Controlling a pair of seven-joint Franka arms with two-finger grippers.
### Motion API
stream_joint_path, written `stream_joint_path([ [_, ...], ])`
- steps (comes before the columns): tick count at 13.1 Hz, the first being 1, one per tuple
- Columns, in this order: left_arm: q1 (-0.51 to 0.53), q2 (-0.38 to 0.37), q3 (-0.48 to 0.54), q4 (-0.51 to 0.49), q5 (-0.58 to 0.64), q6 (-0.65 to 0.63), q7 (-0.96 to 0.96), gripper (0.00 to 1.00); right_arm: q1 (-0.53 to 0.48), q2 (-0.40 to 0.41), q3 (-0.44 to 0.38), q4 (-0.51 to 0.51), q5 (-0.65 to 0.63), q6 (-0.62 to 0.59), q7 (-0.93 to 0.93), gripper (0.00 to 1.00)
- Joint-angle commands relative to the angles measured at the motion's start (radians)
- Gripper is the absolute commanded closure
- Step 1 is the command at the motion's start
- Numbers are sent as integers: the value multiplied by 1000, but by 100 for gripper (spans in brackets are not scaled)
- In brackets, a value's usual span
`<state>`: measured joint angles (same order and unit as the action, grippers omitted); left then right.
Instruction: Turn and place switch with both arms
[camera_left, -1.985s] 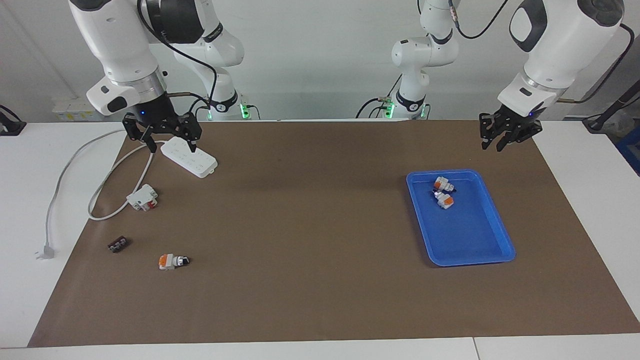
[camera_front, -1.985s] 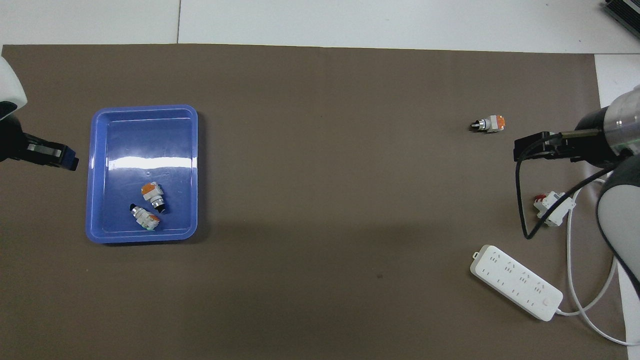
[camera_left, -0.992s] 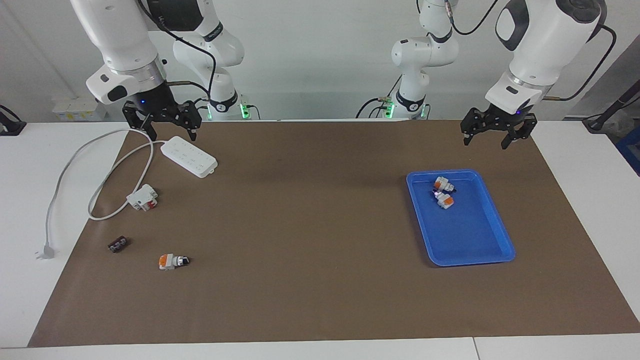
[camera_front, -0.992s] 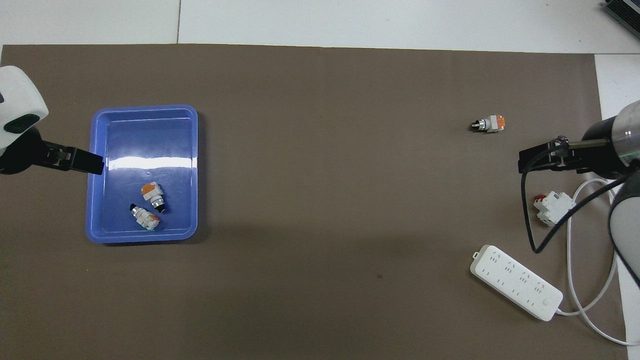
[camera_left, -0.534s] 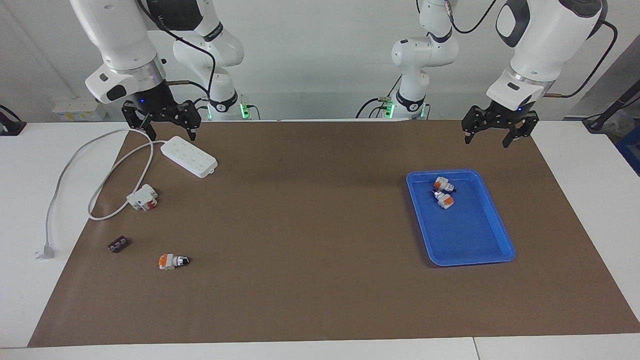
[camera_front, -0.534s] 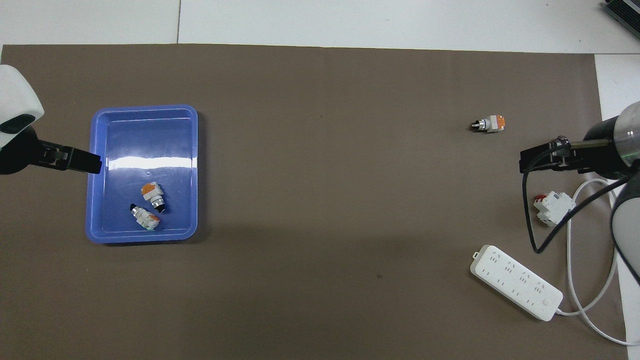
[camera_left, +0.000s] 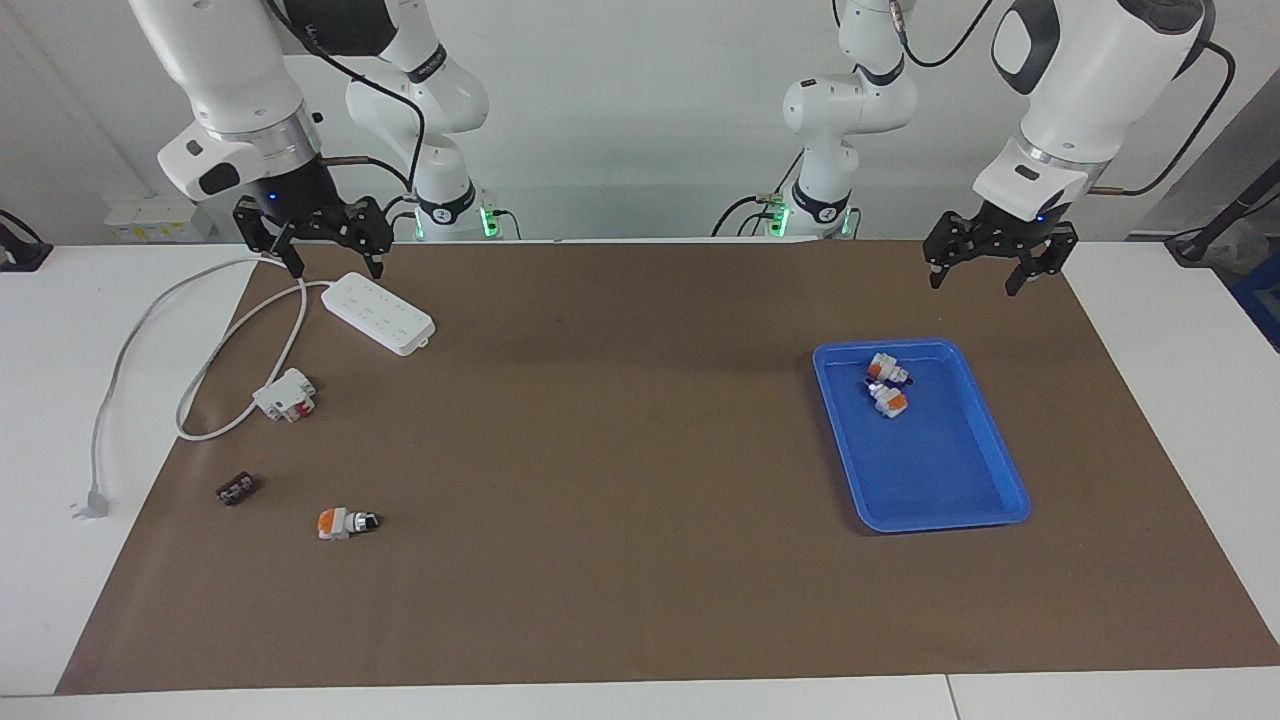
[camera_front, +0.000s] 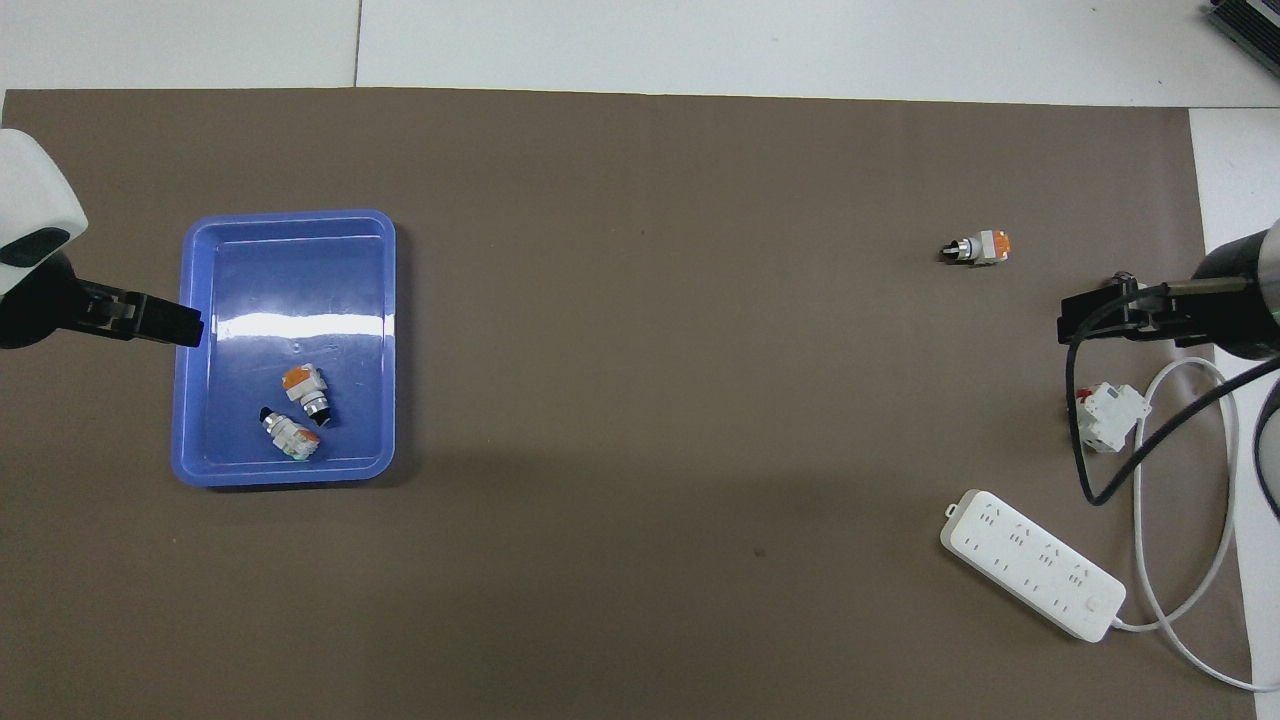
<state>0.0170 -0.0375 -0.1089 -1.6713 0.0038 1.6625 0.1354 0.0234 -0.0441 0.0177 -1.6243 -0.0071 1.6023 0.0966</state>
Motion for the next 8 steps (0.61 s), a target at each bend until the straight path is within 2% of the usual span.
stream_joint_path([
  [1, -3, -18, 3, -21, 19, 17, -8, 0, 16, -11, -22, 9, -5, -33, 22, 0],
  [8, -8, -19, 2, -22, 19, 17, -8, 0, 12, 0, -13, 21, -5, -51, 11, 0],
])
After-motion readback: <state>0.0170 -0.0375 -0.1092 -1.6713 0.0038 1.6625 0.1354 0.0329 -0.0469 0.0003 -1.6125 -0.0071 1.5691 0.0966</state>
